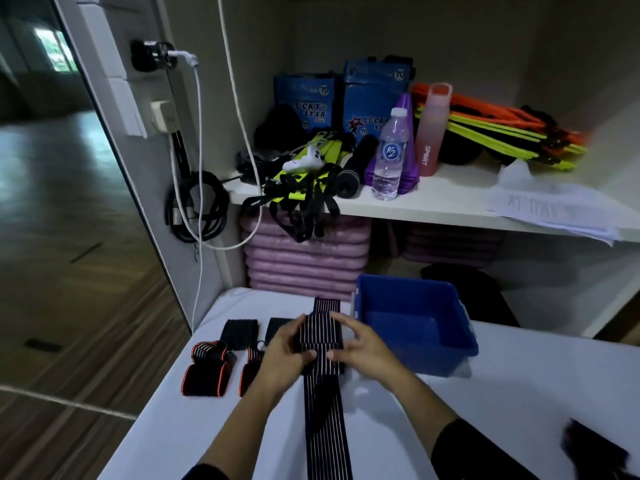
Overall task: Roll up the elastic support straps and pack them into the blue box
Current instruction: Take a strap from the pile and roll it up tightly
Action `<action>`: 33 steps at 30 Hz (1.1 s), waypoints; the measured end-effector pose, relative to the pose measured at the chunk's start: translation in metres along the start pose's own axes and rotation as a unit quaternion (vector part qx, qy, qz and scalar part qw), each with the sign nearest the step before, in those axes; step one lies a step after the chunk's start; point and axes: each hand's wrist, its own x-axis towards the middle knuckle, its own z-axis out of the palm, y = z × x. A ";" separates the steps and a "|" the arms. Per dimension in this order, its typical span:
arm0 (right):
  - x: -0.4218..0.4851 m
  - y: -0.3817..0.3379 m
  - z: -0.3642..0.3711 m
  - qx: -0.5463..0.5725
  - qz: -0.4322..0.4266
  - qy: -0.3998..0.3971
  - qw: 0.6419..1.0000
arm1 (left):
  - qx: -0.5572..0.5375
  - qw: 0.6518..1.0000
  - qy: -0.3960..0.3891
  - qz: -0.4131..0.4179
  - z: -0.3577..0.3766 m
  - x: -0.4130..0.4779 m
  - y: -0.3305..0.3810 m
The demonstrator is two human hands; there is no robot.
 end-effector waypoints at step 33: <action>-0.109 0.198 0.047 -0.181 0.079 0.032 0.980 | 0.368 0.916 0.028 -0.156 0.032 -0.127 -0.157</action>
